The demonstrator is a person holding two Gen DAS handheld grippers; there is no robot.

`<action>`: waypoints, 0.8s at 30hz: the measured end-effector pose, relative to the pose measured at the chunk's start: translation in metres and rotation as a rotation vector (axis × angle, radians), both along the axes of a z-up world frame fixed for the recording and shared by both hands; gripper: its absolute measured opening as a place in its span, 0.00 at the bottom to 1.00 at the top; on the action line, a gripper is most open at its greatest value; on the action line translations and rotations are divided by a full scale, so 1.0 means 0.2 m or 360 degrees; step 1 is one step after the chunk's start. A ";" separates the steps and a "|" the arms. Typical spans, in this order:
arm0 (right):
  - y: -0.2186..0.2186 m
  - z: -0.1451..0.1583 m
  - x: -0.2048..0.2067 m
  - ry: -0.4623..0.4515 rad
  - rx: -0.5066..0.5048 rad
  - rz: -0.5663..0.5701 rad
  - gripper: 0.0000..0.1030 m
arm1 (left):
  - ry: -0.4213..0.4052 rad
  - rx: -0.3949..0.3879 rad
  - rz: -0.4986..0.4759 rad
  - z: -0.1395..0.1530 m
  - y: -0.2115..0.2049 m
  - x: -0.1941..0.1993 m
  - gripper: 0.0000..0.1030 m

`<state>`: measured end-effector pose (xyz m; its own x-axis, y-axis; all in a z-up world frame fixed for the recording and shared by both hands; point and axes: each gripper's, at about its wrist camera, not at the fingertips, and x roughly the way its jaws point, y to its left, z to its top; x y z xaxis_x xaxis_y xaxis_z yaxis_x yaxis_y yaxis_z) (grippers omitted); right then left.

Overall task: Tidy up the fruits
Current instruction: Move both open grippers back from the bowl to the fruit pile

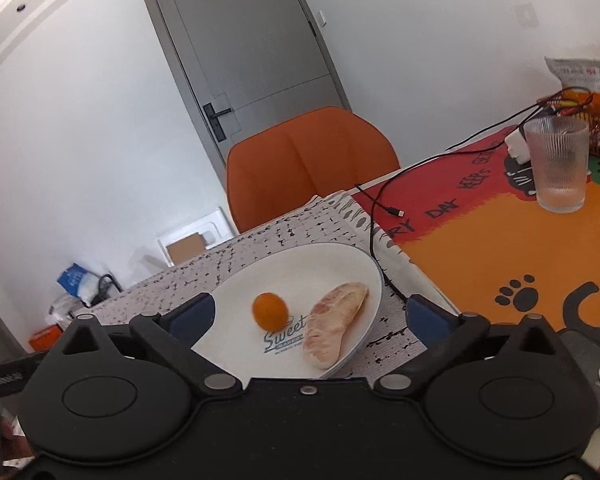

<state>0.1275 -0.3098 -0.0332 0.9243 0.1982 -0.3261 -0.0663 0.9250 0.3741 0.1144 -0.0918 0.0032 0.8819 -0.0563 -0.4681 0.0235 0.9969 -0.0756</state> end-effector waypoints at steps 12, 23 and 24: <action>0.18 0.09 -0.06 -0.0008 -0.0055 0.0131 1.00 | -0.0036 -0.0096 0.0097 0.08 0.23 -0.17 0.90; 0.36 0.08 -0.06 0.0037 -0.0086 0.0327 1.00 | -0.0081 -0.0136 0.0210 0.11 0.45 -0.26 0.99; 0.38 0.08 -0.05 0.0042 -0.0095 0.0338 1.00 | -0.0084 -0.0141 0.0221 0.11 0.48 -0.26 0.99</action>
